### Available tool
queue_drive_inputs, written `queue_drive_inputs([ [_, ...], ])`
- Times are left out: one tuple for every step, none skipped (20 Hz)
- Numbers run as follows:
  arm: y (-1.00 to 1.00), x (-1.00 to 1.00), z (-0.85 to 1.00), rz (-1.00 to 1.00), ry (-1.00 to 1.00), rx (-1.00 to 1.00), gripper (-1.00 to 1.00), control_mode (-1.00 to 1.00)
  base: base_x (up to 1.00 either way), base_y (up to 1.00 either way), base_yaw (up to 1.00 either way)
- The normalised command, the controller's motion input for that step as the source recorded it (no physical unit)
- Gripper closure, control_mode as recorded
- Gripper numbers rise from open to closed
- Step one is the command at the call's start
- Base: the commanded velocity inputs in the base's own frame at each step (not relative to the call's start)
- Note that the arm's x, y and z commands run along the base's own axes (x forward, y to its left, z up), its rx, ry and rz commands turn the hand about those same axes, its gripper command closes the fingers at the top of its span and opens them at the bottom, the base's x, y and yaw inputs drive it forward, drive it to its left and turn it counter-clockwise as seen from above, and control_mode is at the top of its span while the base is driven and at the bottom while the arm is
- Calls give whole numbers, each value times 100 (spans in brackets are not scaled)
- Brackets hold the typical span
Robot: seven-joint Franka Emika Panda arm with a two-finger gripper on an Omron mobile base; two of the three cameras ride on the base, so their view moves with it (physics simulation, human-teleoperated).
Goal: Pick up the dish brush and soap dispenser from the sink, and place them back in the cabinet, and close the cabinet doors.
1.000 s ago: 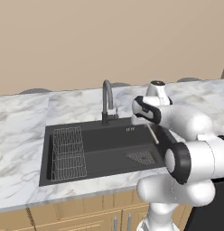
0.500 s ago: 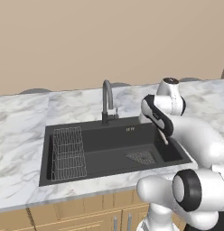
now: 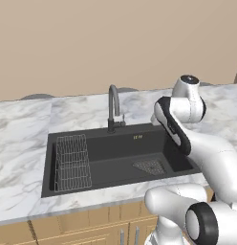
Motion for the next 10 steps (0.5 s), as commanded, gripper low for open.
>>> queue_drive_inputs([
  [0,-26,65,0,-5,-1,100,-100,0,0,0],
  [0,-28,65,0,-5,-1,100,-100,0,0,0],
  [0,-27,64,0,-4,-1,100,-100,0,0,0],
  [0,-26,61,0,-4,-1,100,-100,0,0,0],
  [0,-24,61,-1,-4,-1,100,-100,0,0,0],
  [0,-21,65,-1,-3,0,100,-100,0,0,0],
  [0,-19,64,-1,-2,0,100,-100,0,0,0],
  [0,-16,61,-1,-2,0,100,-100,0,0,0],
  [0,-20,51,0,-2,-1,100,-100,0,0,0],
  [0,-24,48,0,-4,-2,100,-100,0,0,0],
])
